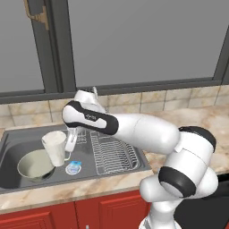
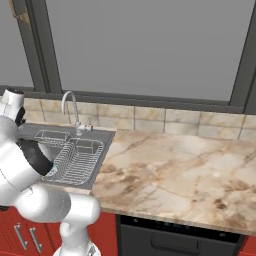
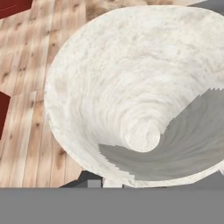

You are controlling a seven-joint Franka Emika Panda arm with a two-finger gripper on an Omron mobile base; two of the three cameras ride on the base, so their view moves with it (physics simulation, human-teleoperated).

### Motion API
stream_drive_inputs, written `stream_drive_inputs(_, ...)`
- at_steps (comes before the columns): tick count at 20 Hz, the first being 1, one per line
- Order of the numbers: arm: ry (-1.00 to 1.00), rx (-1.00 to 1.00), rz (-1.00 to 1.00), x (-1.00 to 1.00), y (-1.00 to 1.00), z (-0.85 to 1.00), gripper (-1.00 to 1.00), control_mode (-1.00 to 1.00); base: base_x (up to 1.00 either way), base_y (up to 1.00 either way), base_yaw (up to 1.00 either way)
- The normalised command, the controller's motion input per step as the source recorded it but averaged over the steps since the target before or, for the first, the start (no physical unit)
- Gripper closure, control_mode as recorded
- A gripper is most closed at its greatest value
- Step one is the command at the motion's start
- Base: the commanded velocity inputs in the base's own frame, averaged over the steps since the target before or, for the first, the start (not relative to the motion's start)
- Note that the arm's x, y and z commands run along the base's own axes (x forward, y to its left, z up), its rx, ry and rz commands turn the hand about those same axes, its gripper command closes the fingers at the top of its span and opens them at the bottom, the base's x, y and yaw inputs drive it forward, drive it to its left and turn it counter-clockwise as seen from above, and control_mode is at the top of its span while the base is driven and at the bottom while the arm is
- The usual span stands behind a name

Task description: Pick the jug and bowl and place them in the sink. Then turn on the water.

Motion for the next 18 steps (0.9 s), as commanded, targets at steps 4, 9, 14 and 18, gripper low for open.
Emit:
stream_drive_inputs(4, 0.0, 0.0, -0.03, 0.13, 0.15, -0.3, 1.0, -1.0, 0.0, 0.0, 0.0)
stream_drive_inputs(9, -0.03, -0.01, -0.08, 0.08, 0.22, -0.29, 1.0, -1.0, 0.0, 0.0, 0.0)
stream_drive_inputs(14, -0.02, -0.01, -0.08, 0.2, 0.21, -0.24, 1.0, -1.0, 0.0, 0.0, 0.0)
stream_drive_inputs(18, 0.0, 0.0, -0.03, 0.29, 0.0, -0.27, 1.0, -1.0, 0.0, 0.0, 0.0)
